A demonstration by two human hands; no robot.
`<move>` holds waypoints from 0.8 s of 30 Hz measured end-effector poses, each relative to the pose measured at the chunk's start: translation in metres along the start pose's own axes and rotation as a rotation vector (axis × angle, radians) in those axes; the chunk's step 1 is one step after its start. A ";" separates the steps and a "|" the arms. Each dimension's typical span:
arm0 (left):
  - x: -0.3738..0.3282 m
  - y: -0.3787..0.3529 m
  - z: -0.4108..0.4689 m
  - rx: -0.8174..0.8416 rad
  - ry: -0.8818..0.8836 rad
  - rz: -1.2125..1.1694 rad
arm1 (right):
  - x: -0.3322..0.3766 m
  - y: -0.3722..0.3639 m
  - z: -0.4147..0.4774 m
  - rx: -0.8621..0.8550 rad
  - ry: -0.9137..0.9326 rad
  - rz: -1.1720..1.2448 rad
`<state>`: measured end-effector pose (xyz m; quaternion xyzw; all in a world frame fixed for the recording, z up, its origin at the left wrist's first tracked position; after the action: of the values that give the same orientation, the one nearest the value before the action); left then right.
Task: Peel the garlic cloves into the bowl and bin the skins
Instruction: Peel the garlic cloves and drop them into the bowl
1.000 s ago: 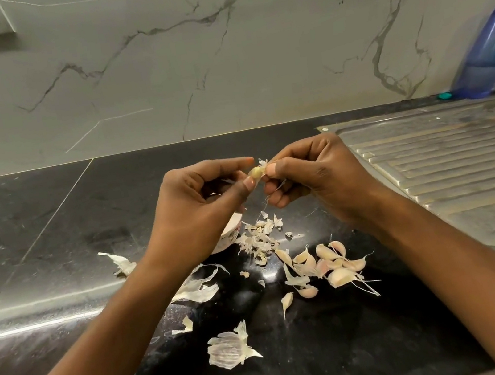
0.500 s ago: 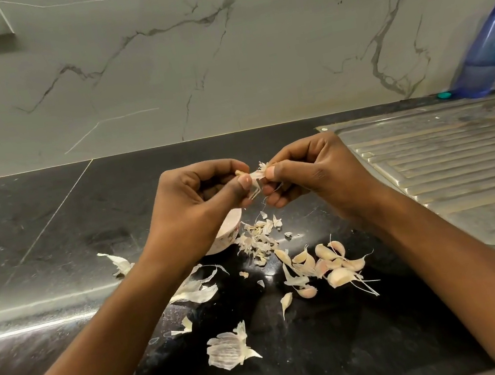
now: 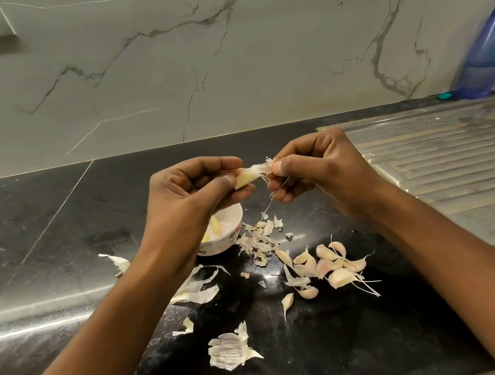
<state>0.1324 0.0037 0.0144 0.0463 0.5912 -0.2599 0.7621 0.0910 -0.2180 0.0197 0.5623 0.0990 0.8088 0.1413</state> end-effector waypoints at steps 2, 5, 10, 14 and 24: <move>0.000 -0.002 -0.002 0.045 0.023 0.021 | 0.000 0.000 0.000 -0.005 0.005 -0.002; -0.003 -0.004 -0.003 0.078 0.026 0.046 | 0.000 0.000 0.000 -0.011 0.005 -0.020; -0.003 -0.002 -0.002 0.055 0.013 0.102 | 0.000 0.000 0.001 -0.016 0.010 -0.028; -0.005 0.001 -0.001 0.018 0.010 0.103 | -0.002 0.003 0.003 -0.081 0.020 -0.035; -0.008 0.002 -0.001 -0.015 0.000 0.053 | -0.006 0.013 0.007 -0.184 -0.038 -0.056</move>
<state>0.1313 0.0082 0.0214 0.0563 0.5918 -0.2355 0.7689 0.0975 -0.2322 0.0212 0.5590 0.0374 0.7995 0.2166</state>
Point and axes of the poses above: each hand's wrist, its own z-axis towards the middle knuckle, its own y-axis out of the back of the hand, x = y × z, the point moved 1 cm from there along z, towards the middle knuckle, and after that the axes turned 8 degrees about -z, right-handed, at the moved point
